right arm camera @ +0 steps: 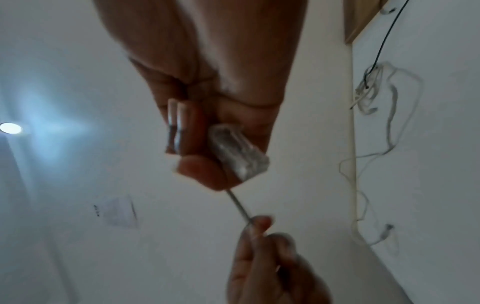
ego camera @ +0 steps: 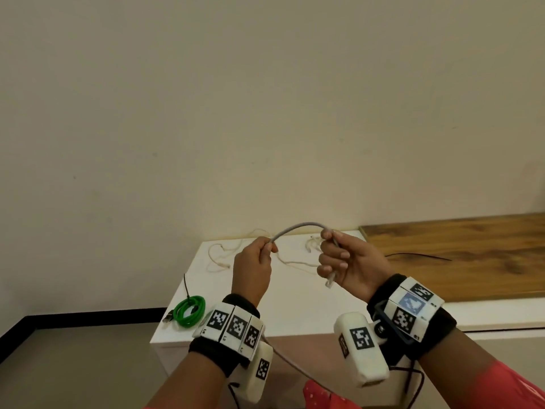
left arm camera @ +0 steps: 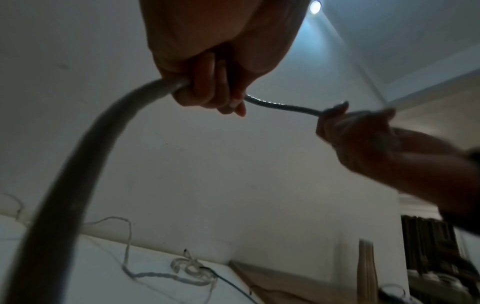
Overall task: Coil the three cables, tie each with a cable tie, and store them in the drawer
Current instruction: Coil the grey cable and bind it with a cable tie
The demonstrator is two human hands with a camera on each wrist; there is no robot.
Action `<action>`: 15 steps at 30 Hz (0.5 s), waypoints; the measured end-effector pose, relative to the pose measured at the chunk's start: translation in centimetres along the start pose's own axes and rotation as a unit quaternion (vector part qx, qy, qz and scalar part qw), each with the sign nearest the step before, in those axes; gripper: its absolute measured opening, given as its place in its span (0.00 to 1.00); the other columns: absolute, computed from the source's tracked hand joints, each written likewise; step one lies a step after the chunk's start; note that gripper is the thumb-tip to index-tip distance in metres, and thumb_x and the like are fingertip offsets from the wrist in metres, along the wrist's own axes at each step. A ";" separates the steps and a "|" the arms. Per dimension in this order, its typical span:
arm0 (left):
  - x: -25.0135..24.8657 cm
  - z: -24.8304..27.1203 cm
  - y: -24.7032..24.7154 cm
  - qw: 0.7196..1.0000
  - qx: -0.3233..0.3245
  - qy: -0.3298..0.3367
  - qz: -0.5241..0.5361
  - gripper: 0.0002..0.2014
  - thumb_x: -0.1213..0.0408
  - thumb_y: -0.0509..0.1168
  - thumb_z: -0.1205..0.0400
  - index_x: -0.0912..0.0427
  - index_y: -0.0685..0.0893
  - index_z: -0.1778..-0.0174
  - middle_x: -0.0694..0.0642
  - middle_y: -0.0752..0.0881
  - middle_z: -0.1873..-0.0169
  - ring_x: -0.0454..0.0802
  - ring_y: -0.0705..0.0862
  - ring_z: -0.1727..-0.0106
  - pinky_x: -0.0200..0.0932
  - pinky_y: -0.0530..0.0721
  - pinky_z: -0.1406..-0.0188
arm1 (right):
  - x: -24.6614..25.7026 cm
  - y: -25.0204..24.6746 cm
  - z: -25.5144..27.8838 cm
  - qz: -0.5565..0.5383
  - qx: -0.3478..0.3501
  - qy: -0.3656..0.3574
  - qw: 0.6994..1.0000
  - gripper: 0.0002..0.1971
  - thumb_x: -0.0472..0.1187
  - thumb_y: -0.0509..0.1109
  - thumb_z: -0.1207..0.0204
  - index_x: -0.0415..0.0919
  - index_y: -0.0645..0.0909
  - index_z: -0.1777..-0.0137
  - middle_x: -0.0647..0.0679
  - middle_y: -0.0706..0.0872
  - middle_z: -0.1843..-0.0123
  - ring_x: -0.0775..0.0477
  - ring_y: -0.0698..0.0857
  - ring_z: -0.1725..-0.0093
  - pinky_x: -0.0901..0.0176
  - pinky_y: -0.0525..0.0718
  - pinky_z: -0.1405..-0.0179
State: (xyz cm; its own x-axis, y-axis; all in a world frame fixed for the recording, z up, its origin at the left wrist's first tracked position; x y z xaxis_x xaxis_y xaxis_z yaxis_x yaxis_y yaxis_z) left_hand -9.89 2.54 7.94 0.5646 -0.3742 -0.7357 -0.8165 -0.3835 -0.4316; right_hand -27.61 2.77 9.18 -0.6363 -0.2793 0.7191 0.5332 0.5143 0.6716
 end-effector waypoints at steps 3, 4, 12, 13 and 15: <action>0.2 1.5 0.9 0.997 0.054 0.028 -0.046 0.09 0.65 0.57 0.17 0.59 0.82 0.58 0.46 0.70 0.82 0.45 0.69 0.78 0.43 0.67 0.73 | 0.3 1.4 -0.2 -0.021 -0.024 -0.057 0.998 0.05 0.38 0.59 0.26 0.39 0.75 0.57 0.54 0.70 0.79 0.56 0.71 0.80 0.62 0.82 0.72; 0.2 2.0 1.1 0.996 0.062 0.036 -0.053 0.09 0.64 0.57 0.17 0.59 0.82 0.56 0.45 0.70 0.82 0.44 0.70 0.78 0.42 0.67 0.73 | 0.1 1.7 -0.3 -0.012 -0.029 -0.071 0.997 0.06 0.39 0.57 0.25 0.39 0.75 0.57 0.54 0.71 0.78 0.56 0.72 0.79 0.62 0.83 0.71; -1.2 4.4 2.4 0.990 0.124 0.044 -0.054 0.13 0.59 0.55 0.16 0.60 0.83 0.48 0.44 0.72 0.80 0.43 0.72 0.77 0.30 0.67 0.74 | -1.6 1.3 -0.5 0.140 -0.102 -0.185 0.967 0.16 0.53 0.71 0.40 0.41 0.77 0.63 0.51 0.81 0.76 0.53 0.84 0.73 0.59 0.89 0.64; -1.4 4.5 2.4 0.989 0.131 0.045 -0.054 0.13 0.59 0.54 0.15 0.60 0.82 0.48 0.45 0.72 0.80 0.44 0.72 0.77 0.31 0.66 0.74 | -1.8 1.1 -0.6 0.159 -0.108 -0.199 0.961 0.19 0.56 0.74 0.43 0.41 0.78 0.64 0.51 0.82 0.76 0.53 0.84 0.73 0.59 0.89 0.62; -1.8 4.9 2.5 0.986 0.153 0.047 -0.052 0.14 0.60 0.53 0.15 0.60 0.82 0.44 0.48 0.77 0.76 0.45 0.75 0.75 0.31 0.66 0.74 | -2.1 0.5 -0.7 0.181 -0.118 -0.221 0.951 0.24 0.61 0.79 0.47 0.42 0.80 0.63 0.51 0.82 0.75 0.54 0.84 0.72 0.60 0.89 0.59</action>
State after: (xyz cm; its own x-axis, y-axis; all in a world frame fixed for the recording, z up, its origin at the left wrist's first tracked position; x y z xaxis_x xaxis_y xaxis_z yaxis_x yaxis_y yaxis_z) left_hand -13.51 6.41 5.63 0.6437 -0.4284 -0.6342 -0.7442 -0.1570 -0.6493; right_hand -25.63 3.06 8.10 -0.5320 0.2766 0.8003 0.8387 0.3019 0.4532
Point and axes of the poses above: each hand's wrist, its own z-axis away from the middle knuckle, its own y-axis out of the palm, x = y × z, the point moved 2 cm from there along -z, towards the middle knuckle
